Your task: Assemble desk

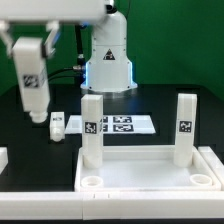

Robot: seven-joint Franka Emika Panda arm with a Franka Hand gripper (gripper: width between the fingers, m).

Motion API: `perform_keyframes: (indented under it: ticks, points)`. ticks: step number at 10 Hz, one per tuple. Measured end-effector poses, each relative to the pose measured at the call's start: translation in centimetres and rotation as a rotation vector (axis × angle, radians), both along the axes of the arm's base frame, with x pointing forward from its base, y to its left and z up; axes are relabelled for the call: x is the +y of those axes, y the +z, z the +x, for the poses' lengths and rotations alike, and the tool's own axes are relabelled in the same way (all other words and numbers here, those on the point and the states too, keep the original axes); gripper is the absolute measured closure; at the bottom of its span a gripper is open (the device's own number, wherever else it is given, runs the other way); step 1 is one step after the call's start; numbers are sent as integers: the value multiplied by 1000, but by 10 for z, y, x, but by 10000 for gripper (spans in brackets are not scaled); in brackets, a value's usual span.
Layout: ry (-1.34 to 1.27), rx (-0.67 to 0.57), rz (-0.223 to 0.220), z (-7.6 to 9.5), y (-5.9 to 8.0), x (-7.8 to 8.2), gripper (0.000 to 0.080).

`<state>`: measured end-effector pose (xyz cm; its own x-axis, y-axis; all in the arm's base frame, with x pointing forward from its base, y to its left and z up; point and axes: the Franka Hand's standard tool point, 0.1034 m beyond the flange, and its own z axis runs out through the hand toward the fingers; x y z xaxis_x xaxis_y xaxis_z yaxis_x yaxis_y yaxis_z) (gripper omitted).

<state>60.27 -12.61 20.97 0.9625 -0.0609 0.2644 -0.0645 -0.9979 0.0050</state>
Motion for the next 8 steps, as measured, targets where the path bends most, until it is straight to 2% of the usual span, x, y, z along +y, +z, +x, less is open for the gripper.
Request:
perform_keyframes:
  ticks: [1,2,3,4,6,7,8]
  points:
    - [-33,-75,17,-1,13,30,514]
    - [-12,-165,-10,3,17,38,514]
    - [-15,-225,-37,0,14,31,514]
    - [-17,-231,-43,-3,11,29,514]
    - [-30,-226,-30,-2,9,37,514]
    - [-94,-231,20,3,6,67,514]
    - [-135,-234,67,7,1,104,514]
